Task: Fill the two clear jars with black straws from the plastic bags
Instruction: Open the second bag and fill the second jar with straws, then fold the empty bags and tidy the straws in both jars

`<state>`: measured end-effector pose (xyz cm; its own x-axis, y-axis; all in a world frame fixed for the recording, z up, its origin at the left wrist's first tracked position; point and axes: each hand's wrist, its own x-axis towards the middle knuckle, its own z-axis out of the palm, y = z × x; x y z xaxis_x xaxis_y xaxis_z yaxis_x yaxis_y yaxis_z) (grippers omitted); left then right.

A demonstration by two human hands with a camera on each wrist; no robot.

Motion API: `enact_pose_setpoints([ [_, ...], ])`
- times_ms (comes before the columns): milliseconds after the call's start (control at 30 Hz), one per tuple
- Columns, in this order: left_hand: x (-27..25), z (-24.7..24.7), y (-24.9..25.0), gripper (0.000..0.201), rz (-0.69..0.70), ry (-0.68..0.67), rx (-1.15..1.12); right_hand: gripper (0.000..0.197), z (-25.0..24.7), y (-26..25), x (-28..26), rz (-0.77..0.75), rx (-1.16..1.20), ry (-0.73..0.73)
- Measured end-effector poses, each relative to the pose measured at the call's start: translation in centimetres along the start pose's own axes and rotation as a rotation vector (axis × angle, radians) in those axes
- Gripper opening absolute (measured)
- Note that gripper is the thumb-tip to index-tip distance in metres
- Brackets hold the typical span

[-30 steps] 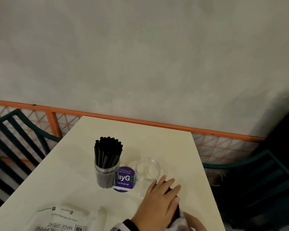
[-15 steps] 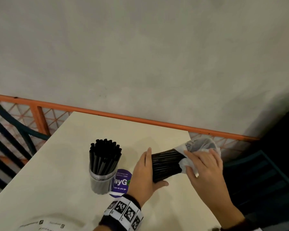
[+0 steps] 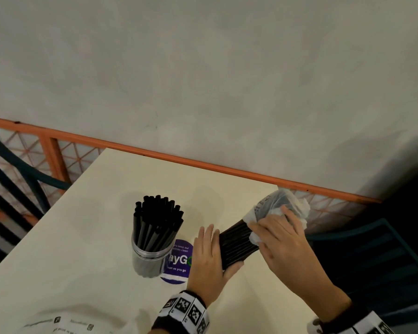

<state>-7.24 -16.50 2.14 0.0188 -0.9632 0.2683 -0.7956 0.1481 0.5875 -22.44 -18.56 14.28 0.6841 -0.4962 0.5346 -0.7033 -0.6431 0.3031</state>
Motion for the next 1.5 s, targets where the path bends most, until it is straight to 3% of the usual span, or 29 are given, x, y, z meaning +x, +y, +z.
enact_pose_setpoints([
  [100,-0.1,-0.3,-0.3,0.09,-0.049,-0.093,-0.096,0.027,0.1,-1.0,0.6,-0.063,-0.01,-0.063],
  [200,-0.1,-0.8,-0.7,0.113,-0.132,-0.138,-0.427,0.014,0.5,-2.2,0.5,-0.167,-0.049,-0.193],
  [267,0.1,-1.6,-1.0,0.121,-0.148,-0.18,-0.593,0.02,1.0,-2.9,-0.1,-0.196,-0.051,-0.286],
  [333,0.3,-2.5,-1.6,0.121,-0.145,-0.19,-0.742,0.012,1.6,-3.5,-1.1,-0.179,-0.046,-0.273],
  [433,0.9,-4.3,-2.6,0.113,-0.087,-0.264,-0.865,0.029,2.4,-4.3,-2.7,-0.055,-0.005,-0.186],
  [533,1.4,-5.9,-2.9,0.075,0.005,-0.262,-0.743,0.04,2.3,-4.9,-3.6,0.123,0.056,-0.095],
  [633,2.0,-7.3,-2.2,0.048,0.022,-0.139,-0.636,0.062,1.5,-4.9,-3.5,0.346,0.125,-0.042],
  [767,2.7,-8.6,-0.8,0.03,0.095,-0.006,-0.6,0.048,1.2,-3.5,-3.0,0.423,0.2,0.038],
  [933,3.6,-10.2,1.2,0.025,0.121,0.141,-0.637,0.038,-0.4,-1.8,-0.7,0.427,0.286,0.164],
  [1033,3.6,-11.9,2.4,0.025,0.107,0.22,-0.66,0.046,-2.4,-1.0,0.4,0.474,0.415,0.234],
  [1200,2.2,-15.8,4.5,0.012,0.072,0.227,-0.66,0.051,-4.6,-0.2,0.6,0.423,0.517,0.17],
  [1300,0.5,-18.1,5.2,0.02,0.138,0.218,-0.557,0.042,-5.8,-0.9,0.4,0.417,0.57,0.136],
  [1433,-2.5,-20.3,5.5,0.028,0.198,0.262,-0.474,0.012,-7.6,-3.2,0.1,0.54,0.755,0.115],
  [1500,-3.9,-21.3,4.9,0.023,0.161,0.371,-0.353,0.015,-8.3,-3.9,-0.3,0.655,0.793,0.205],
])
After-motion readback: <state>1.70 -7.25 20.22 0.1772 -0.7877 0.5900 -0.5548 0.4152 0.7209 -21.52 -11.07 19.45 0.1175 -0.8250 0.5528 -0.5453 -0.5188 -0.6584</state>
